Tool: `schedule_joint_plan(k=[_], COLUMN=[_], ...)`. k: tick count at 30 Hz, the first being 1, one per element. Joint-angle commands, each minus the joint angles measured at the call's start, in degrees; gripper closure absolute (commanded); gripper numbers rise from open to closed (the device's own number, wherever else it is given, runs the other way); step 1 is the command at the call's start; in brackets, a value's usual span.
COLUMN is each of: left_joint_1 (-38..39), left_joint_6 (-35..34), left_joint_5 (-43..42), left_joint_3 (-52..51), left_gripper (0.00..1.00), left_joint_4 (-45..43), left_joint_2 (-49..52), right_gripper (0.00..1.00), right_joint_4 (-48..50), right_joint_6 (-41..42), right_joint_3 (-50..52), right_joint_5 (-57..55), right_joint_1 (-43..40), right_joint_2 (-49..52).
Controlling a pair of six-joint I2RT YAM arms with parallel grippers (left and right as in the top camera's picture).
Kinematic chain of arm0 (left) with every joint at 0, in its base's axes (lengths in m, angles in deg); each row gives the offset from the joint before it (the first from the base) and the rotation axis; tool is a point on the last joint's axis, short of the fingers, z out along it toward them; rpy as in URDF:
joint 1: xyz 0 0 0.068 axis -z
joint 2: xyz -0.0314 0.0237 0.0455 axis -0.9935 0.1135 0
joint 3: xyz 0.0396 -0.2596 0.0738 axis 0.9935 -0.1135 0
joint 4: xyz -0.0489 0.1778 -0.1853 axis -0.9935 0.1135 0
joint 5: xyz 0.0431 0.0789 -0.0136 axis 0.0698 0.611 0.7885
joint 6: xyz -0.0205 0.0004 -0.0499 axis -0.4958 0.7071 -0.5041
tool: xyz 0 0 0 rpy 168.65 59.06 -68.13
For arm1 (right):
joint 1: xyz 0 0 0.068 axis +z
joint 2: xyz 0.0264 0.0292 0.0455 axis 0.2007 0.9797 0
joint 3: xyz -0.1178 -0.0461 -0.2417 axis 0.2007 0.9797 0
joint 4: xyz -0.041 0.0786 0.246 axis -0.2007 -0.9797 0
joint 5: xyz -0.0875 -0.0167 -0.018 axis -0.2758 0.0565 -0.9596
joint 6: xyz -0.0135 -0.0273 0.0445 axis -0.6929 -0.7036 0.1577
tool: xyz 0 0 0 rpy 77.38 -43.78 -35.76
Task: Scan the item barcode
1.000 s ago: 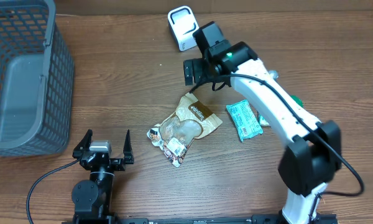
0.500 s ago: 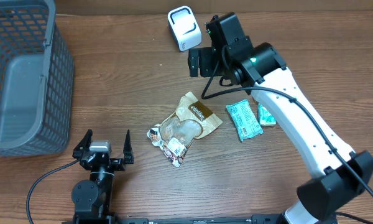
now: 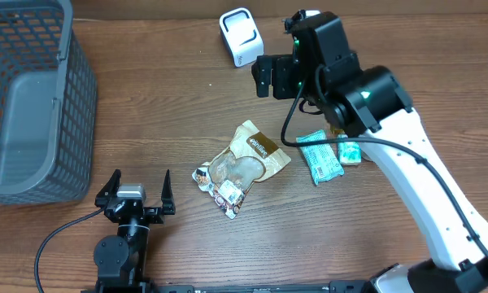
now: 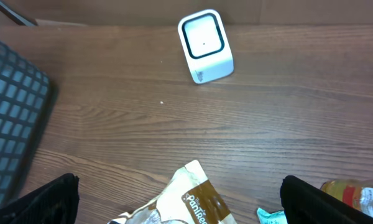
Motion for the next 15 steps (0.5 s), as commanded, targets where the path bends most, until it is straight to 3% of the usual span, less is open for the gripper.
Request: schedule_joint_plan(k=[1,15], left_joint_1=[0.11,0.11], left_joint_6=[1.27,1.27], left_joint_5=[-0.39,-0.39], left_joint_3=[-0.20,-0.20], left_gripper=[0.00,0.01], left_joint_4=[0.07,0.07], left_joint_2=[-0.74,-0.74], right_gripper=[0.00,0.00], right_joint_4=[0.33,-1.11], right_joint_6=[0.24,0.24], right_joint_3=[0.24,0.24], right_joint_5=[-0.37,-0.57], right_joint_1=[0.20,0.15], right_joint_2=[-3.69,-9.22])
